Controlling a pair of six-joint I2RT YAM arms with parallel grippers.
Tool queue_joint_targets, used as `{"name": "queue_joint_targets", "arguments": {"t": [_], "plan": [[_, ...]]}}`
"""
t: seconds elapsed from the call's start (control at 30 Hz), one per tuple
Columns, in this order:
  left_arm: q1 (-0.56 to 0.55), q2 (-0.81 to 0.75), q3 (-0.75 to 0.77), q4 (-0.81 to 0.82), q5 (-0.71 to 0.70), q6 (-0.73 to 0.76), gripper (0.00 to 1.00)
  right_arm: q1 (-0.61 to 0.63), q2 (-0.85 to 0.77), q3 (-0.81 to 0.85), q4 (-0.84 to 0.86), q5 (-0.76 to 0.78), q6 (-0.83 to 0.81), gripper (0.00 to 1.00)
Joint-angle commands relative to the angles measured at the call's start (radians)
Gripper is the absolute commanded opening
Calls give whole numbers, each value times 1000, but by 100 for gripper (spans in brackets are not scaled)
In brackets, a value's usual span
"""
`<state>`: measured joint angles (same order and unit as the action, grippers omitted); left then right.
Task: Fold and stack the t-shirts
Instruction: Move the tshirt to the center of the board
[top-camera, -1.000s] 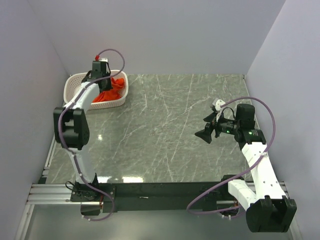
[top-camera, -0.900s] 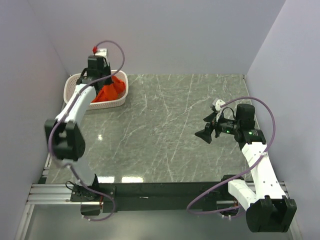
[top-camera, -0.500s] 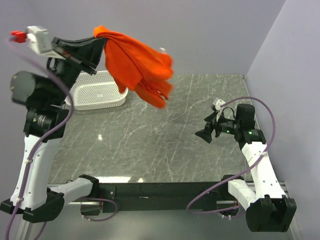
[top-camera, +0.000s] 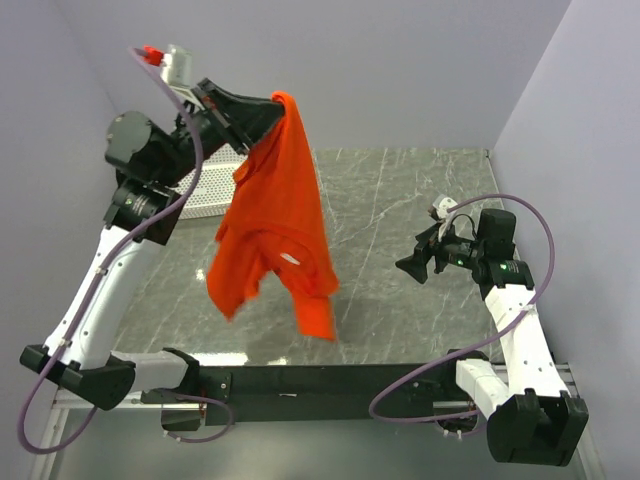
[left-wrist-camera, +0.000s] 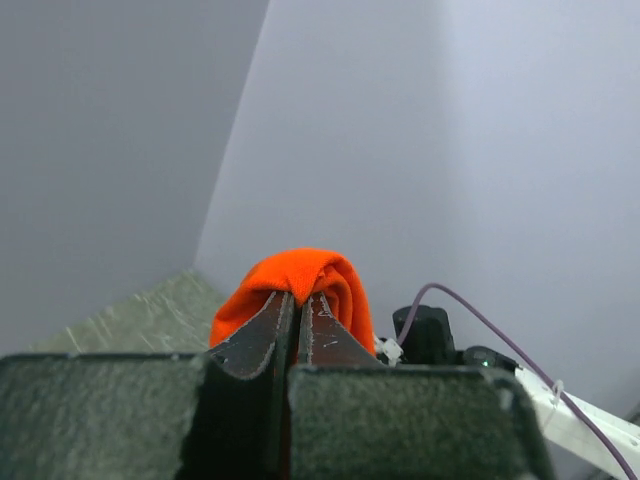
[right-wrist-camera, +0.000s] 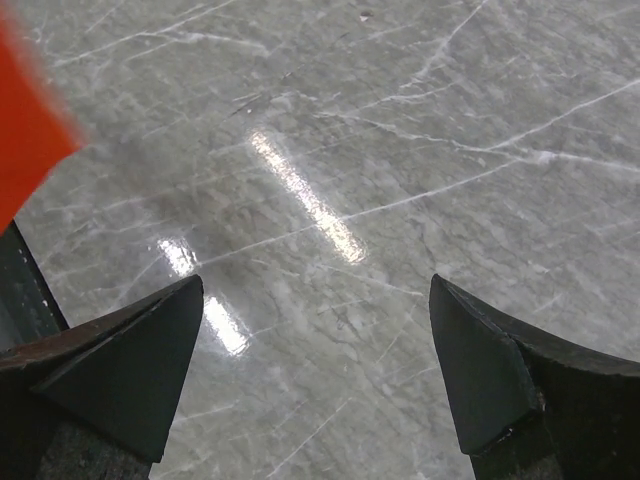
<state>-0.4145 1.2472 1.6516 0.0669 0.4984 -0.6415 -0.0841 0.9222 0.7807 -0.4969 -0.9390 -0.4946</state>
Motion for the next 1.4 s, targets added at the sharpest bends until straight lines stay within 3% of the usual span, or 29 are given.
{"name": "queue_joint_targets", "arguments": {"t": [0.0, 0.5, 0.77, 0.8, 0.83, 0.87, 0.9, 1.03, 1.07, 1.23, 1.37], "plan": [[-42, -19, 10, 56, 35, -9, 0, -11, -19, 3, 37, -11, 5, 100], [-104, -22, -81, -1, -21, 66, 0, -20, -17, 2, 32, -11, 4, 100], [-110, 56, -243, 40, -52, 104, 1, -28, -20, 3, 32, -11, -1, 100], [-110, 73, -268, 37, -41, 123, 7, -29, -20, 3, 31, -12, -1, 100], [-112, 92, -276, 25, -53, 141, 35, -31, -20, 3, 29, -11, -2, 100], [-115, 116, -274, -51, -102, 163, 49, -32, -22, 0, 29, -11, -4, 100], [-125, 116, -274, -91, -230, 237, 59, -34, -22, 2, 27, -6, -7, 100], [-127, -1, -364, -76, -495, 374, 86, -40, -20, 0, 21, -12, -21, 100], [-127, -62, -384, -75, -530, 391, 97, -40, -16, -3, 20, -17, -24, 100], [-125, -181, -518, -137, -581, 373, 99, -37, 27, 11, -31, -47, -73, 100], [-124, -276, -702, -202, -587, 231, 99, -36, 75, 25, -75, -81, -105, 99]]}}
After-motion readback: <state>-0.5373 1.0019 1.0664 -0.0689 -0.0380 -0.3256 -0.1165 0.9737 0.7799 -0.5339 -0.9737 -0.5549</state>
